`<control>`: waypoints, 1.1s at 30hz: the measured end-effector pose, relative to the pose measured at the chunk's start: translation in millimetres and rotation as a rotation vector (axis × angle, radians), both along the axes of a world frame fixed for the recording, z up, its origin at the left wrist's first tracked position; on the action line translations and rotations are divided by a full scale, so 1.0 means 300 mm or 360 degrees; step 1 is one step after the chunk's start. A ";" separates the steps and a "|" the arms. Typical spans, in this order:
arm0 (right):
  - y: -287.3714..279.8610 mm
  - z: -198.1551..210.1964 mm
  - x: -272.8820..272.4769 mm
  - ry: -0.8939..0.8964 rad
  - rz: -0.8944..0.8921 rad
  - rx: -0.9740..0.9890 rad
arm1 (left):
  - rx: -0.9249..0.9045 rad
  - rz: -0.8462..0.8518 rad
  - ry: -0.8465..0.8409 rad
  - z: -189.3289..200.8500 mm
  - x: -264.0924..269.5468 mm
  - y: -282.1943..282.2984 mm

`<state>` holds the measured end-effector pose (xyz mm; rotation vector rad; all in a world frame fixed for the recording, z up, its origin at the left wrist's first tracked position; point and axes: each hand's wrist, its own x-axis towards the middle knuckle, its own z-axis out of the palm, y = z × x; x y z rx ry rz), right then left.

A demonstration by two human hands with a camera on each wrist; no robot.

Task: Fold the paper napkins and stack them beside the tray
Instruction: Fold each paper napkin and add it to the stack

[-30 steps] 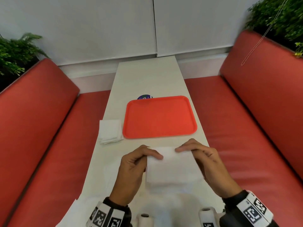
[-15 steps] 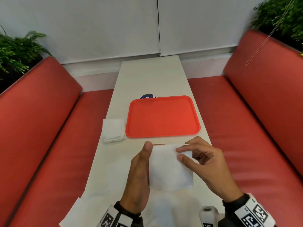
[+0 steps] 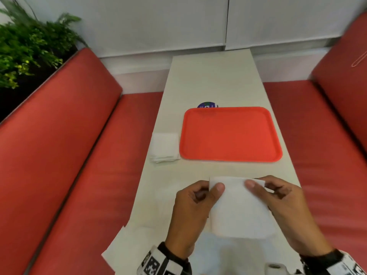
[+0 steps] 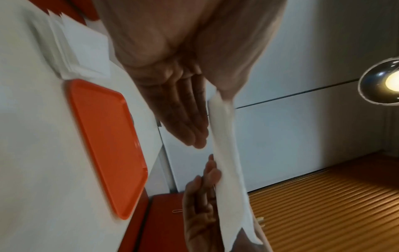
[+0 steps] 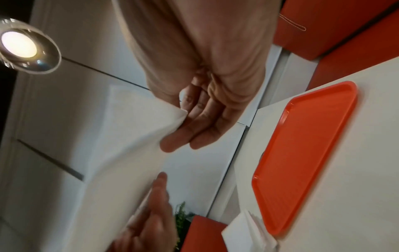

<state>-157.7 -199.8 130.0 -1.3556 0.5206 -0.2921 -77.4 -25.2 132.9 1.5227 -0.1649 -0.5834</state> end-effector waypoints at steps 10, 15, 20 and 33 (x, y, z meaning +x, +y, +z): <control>0.098 -0.166 0.154 0.0463 -0.0132 -0.0585 | 0.0395 0.0354 -0.0242 -0.176 0.696 0.197; 0.073 -0.357 0.030 0.0905 0.0081 -0.0900 | 0.0723 0.0295 -0.0352 -0.332 0.967 0.186; 0.076 -0.620 -0.133 0.1348 0.0200 -0.1371 | 0.0970 0.0367 -0.0491 -0.432 1.035 0.145; 0.102 -0.589 -0.078 0.1250 0.0093 -0.1224 | 0.0643 0.0532 -0.0893 -0.351 0.696 0.195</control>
